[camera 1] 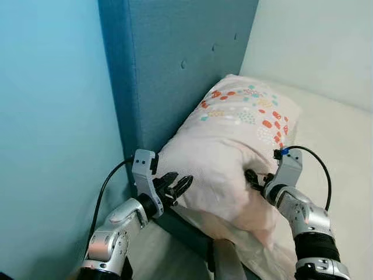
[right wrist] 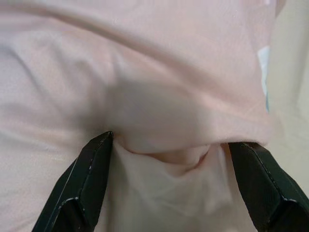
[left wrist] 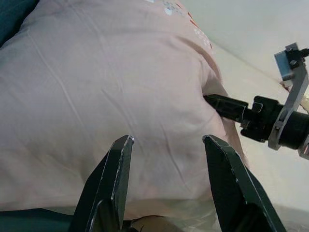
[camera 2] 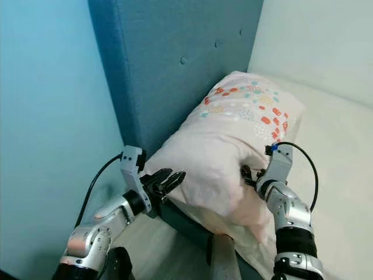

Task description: Clean up the room

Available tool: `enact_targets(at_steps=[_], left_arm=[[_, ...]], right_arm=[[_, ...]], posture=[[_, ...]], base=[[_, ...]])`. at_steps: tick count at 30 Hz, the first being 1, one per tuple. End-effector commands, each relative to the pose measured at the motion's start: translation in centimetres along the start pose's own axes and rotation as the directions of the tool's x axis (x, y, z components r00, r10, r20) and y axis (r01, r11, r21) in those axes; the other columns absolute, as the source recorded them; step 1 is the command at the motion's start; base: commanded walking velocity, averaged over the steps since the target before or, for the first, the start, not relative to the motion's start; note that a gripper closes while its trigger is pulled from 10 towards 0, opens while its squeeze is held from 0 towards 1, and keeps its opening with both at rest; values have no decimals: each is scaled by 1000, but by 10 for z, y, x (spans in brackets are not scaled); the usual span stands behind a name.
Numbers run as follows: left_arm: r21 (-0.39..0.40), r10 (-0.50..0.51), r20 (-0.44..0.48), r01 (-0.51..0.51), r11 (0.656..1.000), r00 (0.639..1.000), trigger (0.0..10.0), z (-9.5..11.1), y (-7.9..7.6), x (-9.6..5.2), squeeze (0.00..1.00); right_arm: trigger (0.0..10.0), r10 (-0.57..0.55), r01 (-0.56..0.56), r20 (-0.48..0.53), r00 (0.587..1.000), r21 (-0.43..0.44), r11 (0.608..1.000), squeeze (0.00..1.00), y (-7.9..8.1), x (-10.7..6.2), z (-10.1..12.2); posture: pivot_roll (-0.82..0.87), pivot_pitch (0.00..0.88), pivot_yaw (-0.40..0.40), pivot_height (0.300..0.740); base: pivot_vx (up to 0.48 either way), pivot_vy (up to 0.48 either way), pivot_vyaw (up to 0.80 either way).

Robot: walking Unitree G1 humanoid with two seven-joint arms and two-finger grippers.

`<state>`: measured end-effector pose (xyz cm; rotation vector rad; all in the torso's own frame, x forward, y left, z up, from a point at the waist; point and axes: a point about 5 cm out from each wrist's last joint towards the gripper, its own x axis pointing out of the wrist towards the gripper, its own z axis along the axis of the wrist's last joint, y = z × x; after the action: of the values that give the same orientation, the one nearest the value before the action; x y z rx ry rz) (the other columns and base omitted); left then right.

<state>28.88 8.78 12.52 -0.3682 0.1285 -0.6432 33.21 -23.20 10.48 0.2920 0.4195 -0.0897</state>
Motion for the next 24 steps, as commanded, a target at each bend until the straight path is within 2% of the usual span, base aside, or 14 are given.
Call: enact_targets(at_steps=[1,2,3,4,6,7,10,11,13,14,17,19,20,24], left_arm=[[2,-8,-5,8,1000,1000,10000,-1,-1,3,0],[2,-7,-4,7,1000,1000,10000,-1,-1,3,0],[2,-7,-4,7,1000,1000,10000,-1,-1,3,0],[4,-7,-3,7,1000,1000,10000,-1,0,3,0],[13,-9,-3,9,1000,1000,10000,-1,1,5,0],[15,-13,2,13,1000,1000,10000,1,0,6,0],[15,-15,6,15,1000,1000,10000,1,0,6,0],[15,-19,9,19,1000,1000,10000,2,-1,7,0],[18,-24,10,24,1000,1000,10000,2,-1,8,0],[18,-32,15,32,999,999,10000,2,-2,8,0],[17,-37,18,37,999,999,10000,3,-3,8,0],[26,-52,19,51,998,998,10000,4,-2,7,0],[44,-46,13,46,998,999,10000,4,1,6,0],[66,-32,7,31,997,999,10000,3,4,5,0]], right_arm=[[10000,35,-37,39,999,72,997,1000,-5,-6,8],[10000,69,-76,68,995,110,991,1000,-3,-8,13],[10000,69,-76,68,995,110,991,1000,-3,-8,13],[10000,127,-138,81,988,139,981,1000,0,-11,18],[10000,274,-290,103,956,207,934,1000,8,-20,27],[10000,314,-342,145,938,251,906,561,7,-24,35],[10000,331,-369,176,927,277,887,561,6,-27,41],[10000,349,-392,189,918,286,875,0,3,-31,45],[10000,366,-410,199,909,282,867,0,0,-35,49],[10000,352,-406,235,906,254,878,0,-6,-39,55],[10000,340,-402,262,903,234,885,0,-11,-41,59],[10000,219,-302,319,922,241,922,0,-27,-41,65],[10000,130,-224,313,941,286,932,0,-37,-37,61],[10000,72,-168,282,957,334,928,0,-42,-32,50]], posture=[[-56,43,-16,490],[-56,43,-16,490],[-56,43,-16,490],[-58,43,-14,490],[-60,39,-14,490],[-61,41,-13,490],[-61,41,-13,490],[-65,36,-13,490],[-69,35,-12,490],[-72,33,-10,490],[-72,33,-10,490],[-75,31,-8,490],[-74,32,-8,490],[-68,30,-10,490]], base=[[0,0,0],[0,0,0],[0,0,0],[0,0,0],[0,0,0],[0,0,0],[0,0,0],[0,0,0],[0,0,0],[0,0,0],[0,0,0],[0,0,0],[0,0,-756],[0,0,-759]])
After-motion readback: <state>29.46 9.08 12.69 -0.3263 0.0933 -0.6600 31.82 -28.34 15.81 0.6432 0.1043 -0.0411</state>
